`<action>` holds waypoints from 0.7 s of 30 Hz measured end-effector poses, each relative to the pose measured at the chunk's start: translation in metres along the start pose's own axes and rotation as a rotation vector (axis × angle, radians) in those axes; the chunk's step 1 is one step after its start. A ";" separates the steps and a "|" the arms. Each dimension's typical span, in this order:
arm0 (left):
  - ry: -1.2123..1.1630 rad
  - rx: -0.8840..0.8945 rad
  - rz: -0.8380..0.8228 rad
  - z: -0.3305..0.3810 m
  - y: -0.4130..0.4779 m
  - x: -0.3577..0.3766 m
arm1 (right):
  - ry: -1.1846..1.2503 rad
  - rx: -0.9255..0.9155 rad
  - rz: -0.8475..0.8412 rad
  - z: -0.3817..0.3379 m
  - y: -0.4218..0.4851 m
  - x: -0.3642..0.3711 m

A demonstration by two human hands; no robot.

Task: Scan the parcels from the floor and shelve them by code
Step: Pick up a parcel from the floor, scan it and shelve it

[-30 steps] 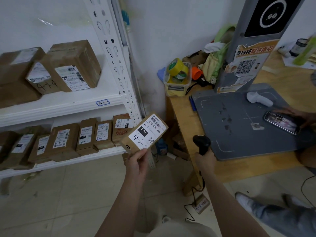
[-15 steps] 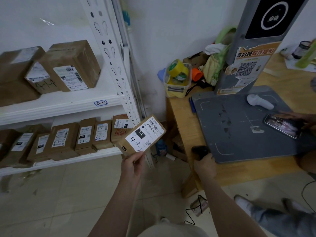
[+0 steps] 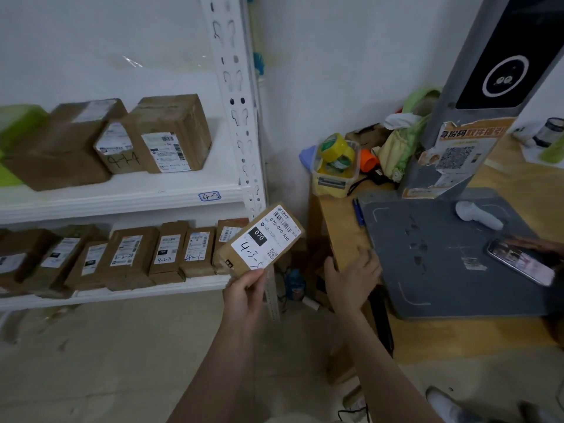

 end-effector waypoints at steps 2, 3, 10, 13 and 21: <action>-0.027 0.022 -0.044 0.017 -0.003 0.014 | 0.273 -0.066 -0.131 -0.043 -0.007 -0.003; -0.051 0.037 -0.066 0.028 -0.006 0.021 | 0.432 -0.099 -0.244 -0.067 -0.014 -0.002; -0.114 0.120 -0.174 0.114 -0.026 0.053 | 0.828 -0.398 -0.761 -0.210 -0.094 0.011; 0.005 0.118 -0.183 0.145 -0.035 0.060 | 0.873 -0.394 -0.792 -0.246 -0.118 0.022; 0.474 -0.165 -0.125 0.177 -0.025 0.082 | 0.986 -0.154 -0.625 -0.290 -0.118 0.018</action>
Point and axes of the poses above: each hand's wrist, its own y-axis towards the middle knuckle, its own x-axis out of the palm, z = x × y, the point moved 5 cm from there along y, towards the middle knuckle, and after that the axes turned 11 degrees about -y, right-handed, at the moved point
